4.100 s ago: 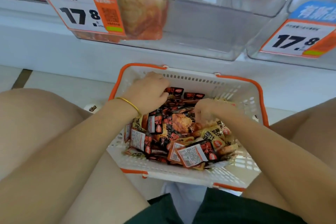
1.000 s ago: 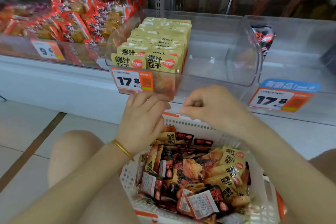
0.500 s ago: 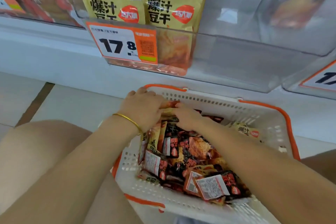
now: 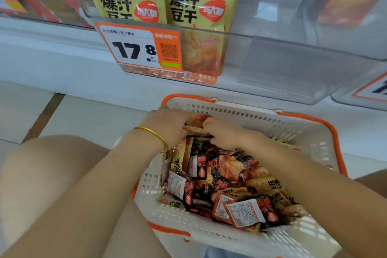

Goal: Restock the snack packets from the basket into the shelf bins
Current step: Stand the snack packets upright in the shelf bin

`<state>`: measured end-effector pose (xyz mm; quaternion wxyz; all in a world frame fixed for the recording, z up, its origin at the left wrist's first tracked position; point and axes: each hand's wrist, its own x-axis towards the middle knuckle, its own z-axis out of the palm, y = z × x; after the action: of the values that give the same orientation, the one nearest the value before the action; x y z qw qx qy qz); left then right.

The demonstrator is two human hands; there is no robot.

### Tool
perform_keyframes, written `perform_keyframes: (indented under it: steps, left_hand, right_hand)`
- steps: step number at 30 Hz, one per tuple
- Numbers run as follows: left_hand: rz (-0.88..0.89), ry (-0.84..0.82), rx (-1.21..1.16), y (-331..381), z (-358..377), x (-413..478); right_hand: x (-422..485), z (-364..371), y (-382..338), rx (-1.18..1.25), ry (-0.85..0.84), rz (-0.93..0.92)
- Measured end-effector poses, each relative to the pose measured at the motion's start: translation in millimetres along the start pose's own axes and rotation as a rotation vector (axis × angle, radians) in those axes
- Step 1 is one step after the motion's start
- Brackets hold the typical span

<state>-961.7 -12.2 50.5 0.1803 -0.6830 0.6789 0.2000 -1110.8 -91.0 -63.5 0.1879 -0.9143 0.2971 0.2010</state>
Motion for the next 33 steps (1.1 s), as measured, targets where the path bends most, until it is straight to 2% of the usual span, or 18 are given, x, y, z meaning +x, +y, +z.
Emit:
perform_keyframes:
  steps: [4, 12, 15, 17, 20, 22, 24, 28, 33]
  left_hand:
    - [0.065, -0.041, -0.212, 18, 5, -5]
    - [0.185, 0.082, -0.525, 48, -8, -42]
    - [0.165, 0.124, -0.884, 46, -17, -57]
    - [0.159, 0.159, -1.100, 46, -24, -68]
    - [0.180, 0.204, -1.229, 49, -36, -77]
    - [0.221, 0.244, -1.353, 51, -47, -83]
    - [0.235, 0.324, -1.405, 51, -59, -89]
    - [0.249, 0.556, -1.343, 44, -93, -97]
    - [0.119, 1.029, -0.904, 24, -132, -96]
  right_hand:
    - [-66, -55, -3, 0.252, -0.002, -0.169]
    - [-160, -90, -15, 0.769, 0.226, -0.156]
    - [-172, -88, -14, 0.982, 0.318, -0.094]
    - [-178, -92, -19, 1.141, 0.322, -0.072]
    - [-184, -101, -32, 1.457, 0.303, -0.140]
    - [-187, -111, -37, 1.606, 0.362, -0.141]
    - [-190, -126, -41, 1.620, 0.410, -0.151]
    - [-190, -170, -47, 1.432, 0.531, -0.190]
    - [-178, -234, -51, 1.225, 0.948, -0.167]
